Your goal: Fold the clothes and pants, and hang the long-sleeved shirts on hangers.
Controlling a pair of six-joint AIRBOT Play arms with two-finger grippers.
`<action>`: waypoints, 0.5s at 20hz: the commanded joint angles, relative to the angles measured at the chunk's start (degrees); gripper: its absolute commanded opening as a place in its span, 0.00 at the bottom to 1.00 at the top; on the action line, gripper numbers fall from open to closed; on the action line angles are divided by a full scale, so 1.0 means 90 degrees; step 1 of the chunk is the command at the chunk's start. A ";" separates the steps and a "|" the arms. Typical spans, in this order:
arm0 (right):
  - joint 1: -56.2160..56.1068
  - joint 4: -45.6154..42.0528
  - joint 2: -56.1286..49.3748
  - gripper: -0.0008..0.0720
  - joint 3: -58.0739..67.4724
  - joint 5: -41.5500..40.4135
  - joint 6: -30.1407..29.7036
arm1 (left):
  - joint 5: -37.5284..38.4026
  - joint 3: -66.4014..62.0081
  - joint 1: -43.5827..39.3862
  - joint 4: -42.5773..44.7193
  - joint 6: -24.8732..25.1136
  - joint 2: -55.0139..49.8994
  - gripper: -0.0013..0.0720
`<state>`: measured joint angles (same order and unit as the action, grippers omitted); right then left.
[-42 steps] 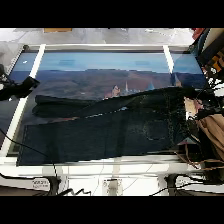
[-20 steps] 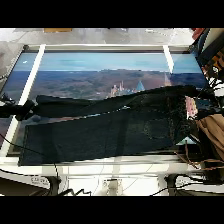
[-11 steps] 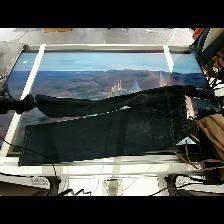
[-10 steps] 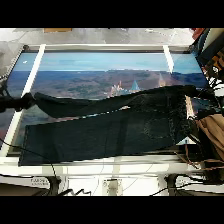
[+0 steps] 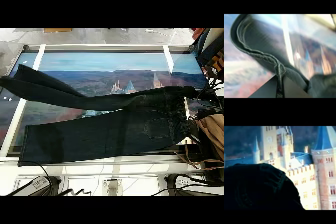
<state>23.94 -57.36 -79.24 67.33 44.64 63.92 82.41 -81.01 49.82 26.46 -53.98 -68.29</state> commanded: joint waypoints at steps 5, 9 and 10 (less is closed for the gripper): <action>-0.0002 -0.0325 0.0687 0.06 0.0005 0.0010 0.0000 | -0.0333 -0.0022 0.0333 -0.0163 -0.1251 0.0602 0.05; -0.0007 -0.0301 0.0775 0.06 0.0005 0.0083 0.0002 | -0.0508 0.0002 -0.0282 0.1430 -0.1931 0.0537 0.05; -0.0007 -0.0282 0.0755 0.06 0.0005 0.0073 0.0002 | -0.0697 0.0066 -0.0561 0.2441 -0.2334 0.0481 0.05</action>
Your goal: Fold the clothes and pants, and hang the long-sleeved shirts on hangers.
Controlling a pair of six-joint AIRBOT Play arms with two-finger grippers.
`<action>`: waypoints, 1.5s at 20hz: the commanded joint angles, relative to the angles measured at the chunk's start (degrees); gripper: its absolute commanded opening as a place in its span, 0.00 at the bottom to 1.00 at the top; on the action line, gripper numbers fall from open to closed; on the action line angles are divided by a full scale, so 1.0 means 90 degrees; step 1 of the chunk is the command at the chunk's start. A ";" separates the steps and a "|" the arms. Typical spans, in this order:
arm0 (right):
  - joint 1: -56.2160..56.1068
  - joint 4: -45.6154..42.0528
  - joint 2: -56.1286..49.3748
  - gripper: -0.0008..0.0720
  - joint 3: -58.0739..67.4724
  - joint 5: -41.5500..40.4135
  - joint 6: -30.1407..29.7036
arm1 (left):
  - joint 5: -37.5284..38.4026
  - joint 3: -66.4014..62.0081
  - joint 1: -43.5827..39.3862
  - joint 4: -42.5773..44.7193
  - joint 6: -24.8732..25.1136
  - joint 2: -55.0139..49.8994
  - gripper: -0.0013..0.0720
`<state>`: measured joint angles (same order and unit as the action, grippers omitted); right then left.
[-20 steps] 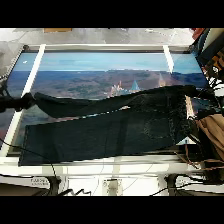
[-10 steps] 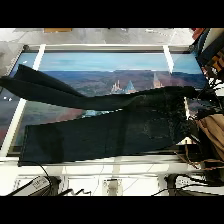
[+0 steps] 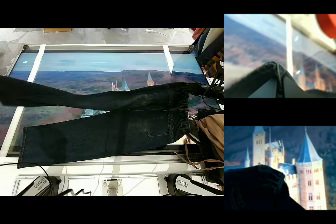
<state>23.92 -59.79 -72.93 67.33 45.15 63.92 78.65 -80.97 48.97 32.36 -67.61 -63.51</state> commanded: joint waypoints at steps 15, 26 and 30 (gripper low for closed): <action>0.0000 -0.0211 0.0272 0.06 0.0005 -0.0787 0.0002 | 0.2992 0.0199 -0.0719 0.2866 -0.0117 -0.0648 0.05; -0.0005 -0.0170 0.0262 0.06 0.0002 -0.1190 0.0002 | -0.2472 0.0204 -0.1919 0.0243 -0.1205 -0.3167 0.05; -0.0005 -0.0160 0.0015 0.06 -0.0007 -0.1190 0.0002 | -0.3648 0.0204 -0.2433 -0.1319 -0.0299 -0.3827 0.35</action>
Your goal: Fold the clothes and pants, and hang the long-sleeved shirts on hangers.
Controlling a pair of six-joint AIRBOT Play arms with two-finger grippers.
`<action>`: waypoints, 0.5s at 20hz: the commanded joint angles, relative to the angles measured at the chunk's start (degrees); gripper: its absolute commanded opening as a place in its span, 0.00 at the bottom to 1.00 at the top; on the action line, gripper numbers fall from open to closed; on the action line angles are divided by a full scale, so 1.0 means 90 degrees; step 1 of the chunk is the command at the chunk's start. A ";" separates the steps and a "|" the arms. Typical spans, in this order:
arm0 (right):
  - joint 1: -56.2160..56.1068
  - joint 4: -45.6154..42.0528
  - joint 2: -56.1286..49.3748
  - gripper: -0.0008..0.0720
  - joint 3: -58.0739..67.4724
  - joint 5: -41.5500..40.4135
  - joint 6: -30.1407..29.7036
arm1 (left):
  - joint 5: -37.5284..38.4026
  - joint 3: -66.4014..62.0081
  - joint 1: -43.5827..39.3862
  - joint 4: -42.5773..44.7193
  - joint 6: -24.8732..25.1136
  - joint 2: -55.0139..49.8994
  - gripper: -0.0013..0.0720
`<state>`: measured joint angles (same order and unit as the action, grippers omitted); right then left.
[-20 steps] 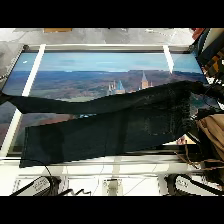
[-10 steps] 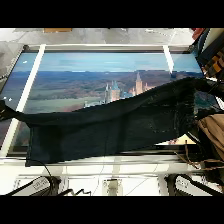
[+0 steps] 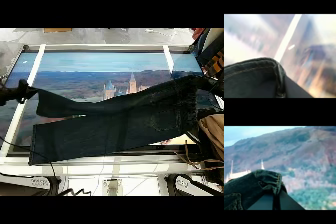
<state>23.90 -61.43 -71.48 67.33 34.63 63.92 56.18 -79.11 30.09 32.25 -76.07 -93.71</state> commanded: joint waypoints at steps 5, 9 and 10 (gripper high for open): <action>-0.0002 0.0634 -0.0945 0.06 -0.0010 -0.0413 0.0002 | -0.1025 -0.0007 -0.0323 -0.1877 0.2225 -0.0396 0.91; -0.0005 0.1044 -0.1292 0.06 -0.0010 -0.0760 0.0002 | 0.0304 -0.0005 0.0338 -0.0576 0.2212 -0.0260 0.88; -0.0002 0.1037 -0.1324 0.06 -0.0010 -0.0753 0.0002 | 0.0801 -0.0005 0.0517 -0.0158 0.2210 -0.0260 0.88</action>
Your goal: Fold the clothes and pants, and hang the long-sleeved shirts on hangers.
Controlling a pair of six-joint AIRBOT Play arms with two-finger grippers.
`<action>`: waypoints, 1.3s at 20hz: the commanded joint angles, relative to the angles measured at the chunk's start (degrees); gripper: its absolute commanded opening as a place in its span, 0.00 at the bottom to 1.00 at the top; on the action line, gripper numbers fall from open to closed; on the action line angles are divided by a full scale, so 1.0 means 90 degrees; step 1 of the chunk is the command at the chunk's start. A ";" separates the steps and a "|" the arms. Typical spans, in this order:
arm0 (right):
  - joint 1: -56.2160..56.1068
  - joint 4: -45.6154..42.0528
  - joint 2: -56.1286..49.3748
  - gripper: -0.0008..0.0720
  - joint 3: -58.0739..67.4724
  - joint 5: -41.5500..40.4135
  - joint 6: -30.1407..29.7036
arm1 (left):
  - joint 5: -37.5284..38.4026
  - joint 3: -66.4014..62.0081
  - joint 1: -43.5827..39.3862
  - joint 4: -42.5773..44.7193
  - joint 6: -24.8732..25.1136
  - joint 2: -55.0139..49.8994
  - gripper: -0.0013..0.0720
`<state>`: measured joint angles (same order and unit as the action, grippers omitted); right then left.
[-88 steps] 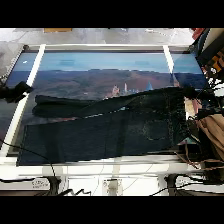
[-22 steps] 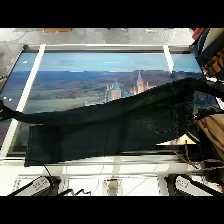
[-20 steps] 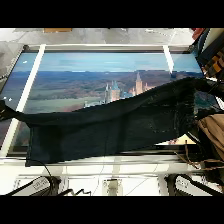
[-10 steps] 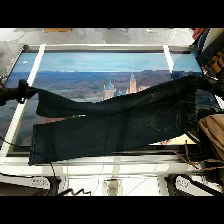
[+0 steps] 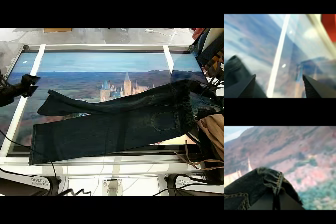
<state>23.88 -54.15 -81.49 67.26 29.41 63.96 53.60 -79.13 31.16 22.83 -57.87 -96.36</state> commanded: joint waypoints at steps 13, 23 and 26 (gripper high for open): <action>-0.0350 0.0197 -0.0325 0.06 -0.0007 -0.0002 -0.0005 | 0.1812 0.0007 0.0673 0.3893 0.0605 -0.0432 0.88; -0.0563 0.0199 -0.0325 0.06 -0.0005 -0.0100 -0.0002 | 0.0974 0.0007 0.0304 0.3031 0.1052 -0.0882 0.37; -0.0563 0.0202 -0.0325 0.06 -0.0005 -0.0102 -0.0002 | 0.0801 0.0005 0.0231 0.2421 0.1054 -0.0874 0.05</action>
<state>18.90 -52.38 -84.42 67.24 28.56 63.92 63.70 -79.09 33.91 49.76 -48.58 -104.07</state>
